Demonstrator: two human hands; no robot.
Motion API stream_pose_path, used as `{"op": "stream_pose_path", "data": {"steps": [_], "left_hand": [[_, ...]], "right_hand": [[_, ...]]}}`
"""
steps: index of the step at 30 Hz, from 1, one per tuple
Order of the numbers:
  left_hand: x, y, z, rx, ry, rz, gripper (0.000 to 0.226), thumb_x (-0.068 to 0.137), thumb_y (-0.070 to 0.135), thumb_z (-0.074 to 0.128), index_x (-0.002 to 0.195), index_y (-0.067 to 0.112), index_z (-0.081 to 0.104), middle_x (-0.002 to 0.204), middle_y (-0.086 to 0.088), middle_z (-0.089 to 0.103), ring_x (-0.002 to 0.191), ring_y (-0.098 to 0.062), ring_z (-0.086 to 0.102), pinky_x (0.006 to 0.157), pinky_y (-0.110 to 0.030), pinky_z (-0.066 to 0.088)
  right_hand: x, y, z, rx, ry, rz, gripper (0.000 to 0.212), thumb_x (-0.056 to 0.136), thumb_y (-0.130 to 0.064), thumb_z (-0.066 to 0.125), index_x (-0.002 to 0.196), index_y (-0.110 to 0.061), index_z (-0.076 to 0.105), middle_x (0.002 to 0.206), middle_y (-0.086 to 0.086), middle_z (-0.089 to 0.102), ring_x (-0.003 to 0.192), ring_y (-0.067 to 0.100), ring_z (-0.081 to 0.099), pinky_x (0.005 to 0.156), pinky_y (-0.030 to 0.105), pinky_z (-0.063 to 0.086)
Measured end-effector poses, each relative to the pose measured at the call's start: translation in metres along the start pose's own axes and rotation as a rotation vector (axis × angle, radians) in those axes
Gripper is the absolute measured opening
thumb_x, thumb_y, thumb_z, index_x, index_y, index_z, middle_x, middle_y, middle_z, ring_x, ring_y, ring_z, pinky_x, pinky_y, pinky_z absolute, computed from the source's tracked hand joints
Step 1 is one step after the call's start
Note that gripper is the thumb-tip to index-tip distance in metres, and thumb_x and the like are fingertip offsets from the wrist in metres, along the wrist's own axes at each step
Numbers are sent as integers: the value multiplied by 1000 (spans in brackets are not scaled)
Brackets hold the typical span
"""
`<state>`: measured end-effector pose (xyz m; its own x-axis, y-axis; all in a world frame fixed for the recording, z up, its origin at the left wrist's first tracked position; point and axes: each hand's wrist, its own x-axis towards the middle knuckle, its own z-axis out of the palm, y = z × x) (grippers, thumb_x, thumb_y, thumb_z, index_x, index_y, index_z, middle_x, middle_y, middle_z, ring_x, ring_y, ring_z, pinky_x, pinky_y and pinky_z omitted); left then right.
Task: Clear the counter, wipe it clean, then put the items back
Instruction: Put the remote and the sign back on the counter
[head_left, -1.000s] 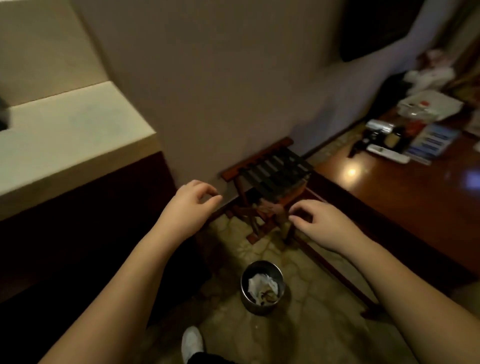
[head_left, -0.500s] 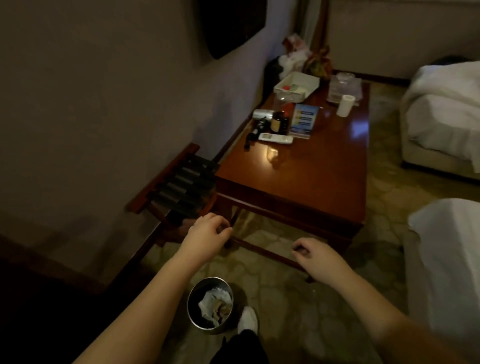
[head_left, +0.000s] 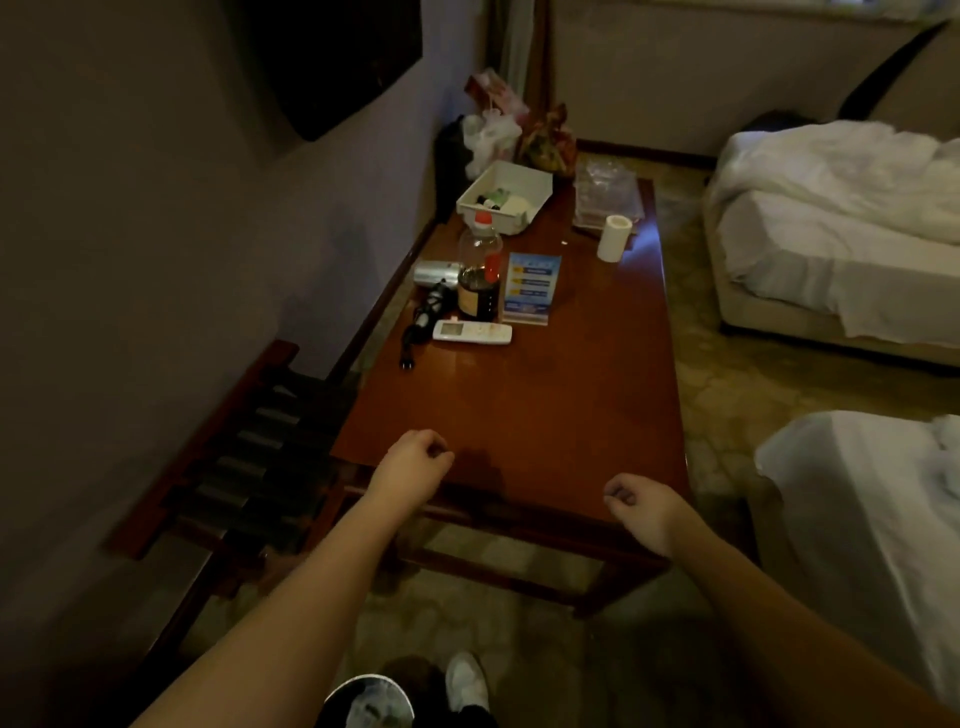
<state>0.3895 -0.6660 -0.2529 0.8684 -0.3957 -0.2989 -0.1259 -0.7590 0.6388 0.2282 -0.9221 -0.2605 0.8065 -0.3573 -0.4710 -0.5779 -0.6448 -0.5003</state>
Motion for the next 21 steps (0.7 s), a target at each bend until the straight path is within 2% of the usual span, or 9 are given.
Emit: {"op": "stream_pose_path", "data": {"steps": [3, 5, 7, 10, 13, 17, 18, 21], "left_hand": [[53, 15, -11, 10, 0, -6, 29, 96, 31, 54, 122, 19, 57, 123, 4, 48, 92, -11, 54, 75, -26, 45], [86, 24, -16, 44, 6, -3, 31, 95, 30, 55, 124, 18, 57, 125, 2, 48, 97, -15, 55, 80, -30, 49], [120, 31, -18, 104, 9, 1, 34, 94, 30, 56, 125, 18, 57, 127, 0, 49, 107, -18, 54, 90, -36, 50], [165, 43, -18, 189, -5, -8, 34, 91, 30, 58, 124, 20, 58, 127, -2, 50, 113, -21, 51, 96, -41, 47], [201, 54, -14, 269, -11, -9, 36, 89, 29, 58, 123, 19, 57, 127, -4, 50, 116, -23, 48, 97, -42, 45], [246, 62, 1, 398, -26, 0, 46, 88, 32, 58, 131, 18, 50, 134, -6, 47, 122, -26, 42, 97, -39, 40], [256, 64, 4, 419, -28, -6, 50, 88, 32, 59, 134, 18, 47, 138, -6, 44, 126, -26, 40, 100, -39, 38], [288, 67, 12, 472, -22, -23, 61, 86, 34, 61, 141, 19, 39, 144, -5, 39, 133, -26, 34, 105, -42, 33]], "right_hand": [[46, -6, -22, 5, 10, 40, 14, 98, -25, 50, 112, -25, 55, 106, -4, 59, 88, 10, 57, 74, 21, 47], [73, -10, -37, 2, 12, 63, 16, 99, -24, 49, 113, -23, 55, 102, -2, 60, 84, 14, 60, 67, 19, 47], [99, -14, -51, 3, 28, 83, 19, 99, -24, 48, 116, -20, 55, 103, -1, 60, 91, 19, 62, 72, 23, 49], [135, -19, -70, 7, 51, 87, 22, 100, -23, 48, 118, -16, 56, 100, 2, 61, 97, 27, 63, 77, 30, 51], [168, -23, -88, 18, 72, 67, 22, 100, -23, 46, 118, -16, 57, 96, 1, 61, 84, 21, 60, 65, 25, 45], [222, -27, -107, 31, 99, 65, 21, 99, -26, 48, 117, -21, 57, 93, -8, 59, 80, 13, 61, 60, 23, 45], [237, -28, -111, 29, 98, 65, 21, 98, -26, 49, 117, -22, 58, 95, -7, 60, 80, 11, 60, 61, 23, 45], [288, -35, -119, 47, 101, 64, 27, 96, -28, 53, 122, -21, 57, 115, -1, 62, 92, 9, 55, 78, 26, 46]]}}
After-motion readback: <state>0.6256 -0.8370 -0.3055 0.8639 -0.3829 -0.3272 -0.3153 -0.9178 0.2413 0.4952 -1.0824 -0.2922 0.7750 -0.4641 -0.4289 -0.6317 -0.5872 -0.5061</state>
